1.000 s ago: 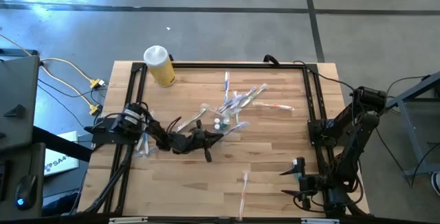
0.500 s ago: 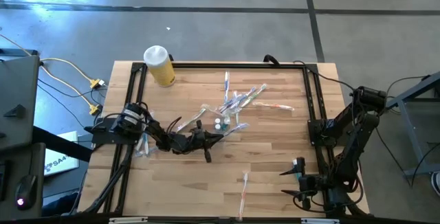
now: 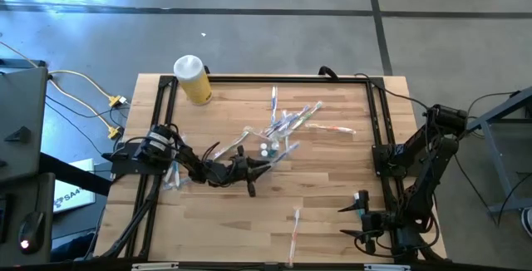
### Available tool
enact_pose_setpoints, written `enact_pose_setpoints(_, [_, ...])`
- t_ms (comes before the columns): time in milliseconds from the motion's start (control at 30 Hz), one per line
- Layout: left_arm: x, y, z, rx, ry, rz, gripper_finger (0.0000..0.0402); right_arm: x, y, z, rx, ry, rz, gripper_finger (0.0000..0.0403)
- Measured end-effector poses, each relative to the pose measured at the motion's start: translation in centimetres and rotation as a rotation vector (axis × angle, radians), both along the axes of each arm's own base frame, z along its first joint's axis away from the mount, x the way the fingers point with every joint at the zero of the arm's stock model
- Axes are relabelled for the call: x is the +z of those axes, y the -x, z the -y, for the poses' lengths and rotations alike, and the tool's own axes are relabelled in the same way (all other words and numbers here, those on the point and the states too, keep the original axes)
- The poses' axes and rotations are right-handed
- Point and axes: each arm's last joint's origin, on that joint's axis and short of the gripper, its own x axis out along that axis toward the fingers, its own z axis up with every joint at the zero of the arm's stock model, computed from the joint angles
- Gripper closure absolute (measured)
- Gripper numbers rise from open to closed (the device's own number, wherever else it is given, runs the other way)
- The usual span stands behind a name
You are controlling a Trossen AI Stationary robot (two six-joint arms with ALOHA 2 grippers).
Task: Pick & Place toothbrushing station
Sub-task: Put the blue toothbrush into the transparent organizer
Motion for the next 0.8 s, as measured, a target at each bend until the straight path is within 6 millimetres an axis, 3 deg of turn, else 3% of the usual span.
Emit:
enact_pose_setpoints(167, [-0.01, 0.01, 0.00, 0.000, 0.000, 0.000, 0.0269, 0.00, 0.00, 0.00, 0.000, 0.001, 0.000, 0.0131])
enact_pose_setpoints(333, [-0.01, 0.01, 0.00, 0.000, 0.000, 0.000, 0.0241, 0.00, 0.00, 0.00, 0.000, 0.001, 0.001, 0.0131])
enact_pose_setpoints(800, [0.47, 0.11, 0.17, -0.004, -0.078, 0.027, 0.0235, 0.18, -0.90, 0.59, -0.072, 0.053, 0.072, 0.0131])
